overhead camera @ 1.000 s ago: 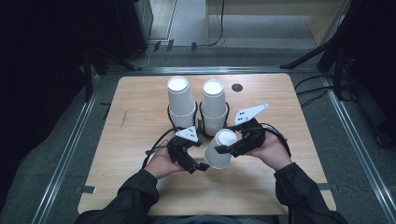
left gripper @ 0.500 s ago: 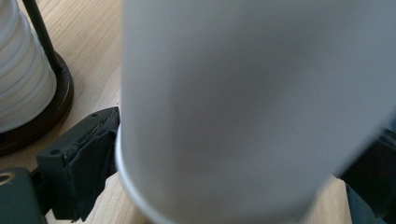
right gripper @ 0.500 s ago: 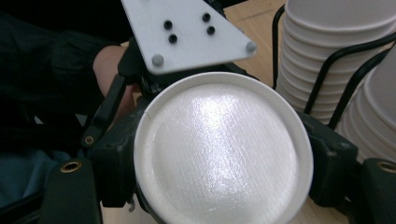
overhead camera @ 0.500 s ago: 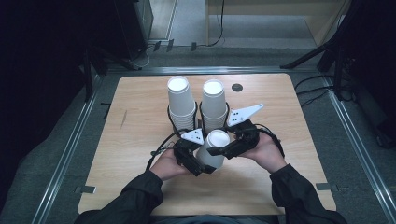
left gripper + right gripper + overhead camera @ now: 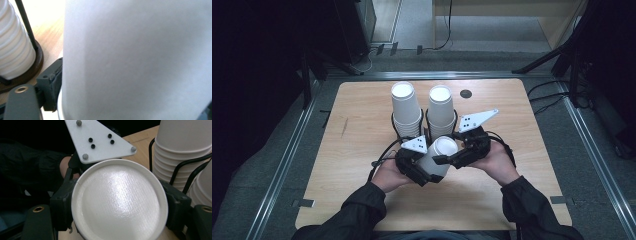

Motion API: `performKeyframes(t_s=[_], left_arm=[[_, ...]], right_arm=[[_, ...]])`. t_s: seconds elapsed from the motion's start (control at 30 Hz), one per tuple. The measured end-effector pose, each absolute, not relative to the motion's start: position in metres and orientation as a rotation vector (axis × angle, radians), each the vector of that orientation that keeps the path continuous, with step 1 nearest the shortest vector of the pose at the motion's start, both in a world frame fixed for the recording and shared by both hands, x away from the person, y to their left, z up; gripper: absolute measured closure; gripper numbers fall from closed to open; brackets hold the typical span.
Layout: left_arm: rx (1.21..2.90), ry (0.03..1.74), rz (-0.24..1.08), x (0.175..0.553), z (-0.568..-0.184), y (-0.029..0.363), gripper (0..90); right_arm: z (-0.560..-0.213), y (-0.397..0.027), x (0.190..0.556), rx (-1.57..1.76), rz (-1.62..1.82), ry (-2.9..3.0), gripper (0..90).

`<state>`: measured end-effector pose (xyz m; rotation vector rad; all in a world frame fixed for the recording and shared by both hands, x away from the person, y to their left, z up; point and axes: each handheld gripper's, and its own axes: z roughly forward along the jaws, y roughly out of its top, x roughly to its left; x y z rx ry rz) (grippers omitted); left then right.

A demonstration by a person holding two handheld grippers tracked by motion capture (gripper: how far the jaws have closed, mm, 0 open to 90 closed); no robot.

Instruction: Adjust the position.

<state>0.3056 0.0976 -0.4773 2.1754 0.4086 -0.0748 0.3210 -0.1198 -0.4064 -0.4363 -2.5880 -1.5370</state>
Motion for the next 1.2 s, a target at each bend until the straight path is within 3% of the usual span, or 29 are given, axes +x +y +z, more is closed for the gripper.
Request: performKeyframes(t_s=[0.33, 0.87, 1.2], left_arm=[[2.220, 0.420, -0.088, 0.309, -0.470, 0.110, 15.0], [2.359, 0.437, -0.034, 0.324, -0.460, 0.133, 14.6], [2.465, 0.444, -0.023, 0.334, -0.462, 0.126, 14.5]], right_arm=[[-0.408, -0.121, 0.323, -0.447, -1.477, -2.598, 16.6], [-0.437, -0.136, 0.317, -0.435, -1.365, -2.702, 16.9], [-0.460, -0.138, 0.318, -0.479, -1.275, -2.762, 17.6]])
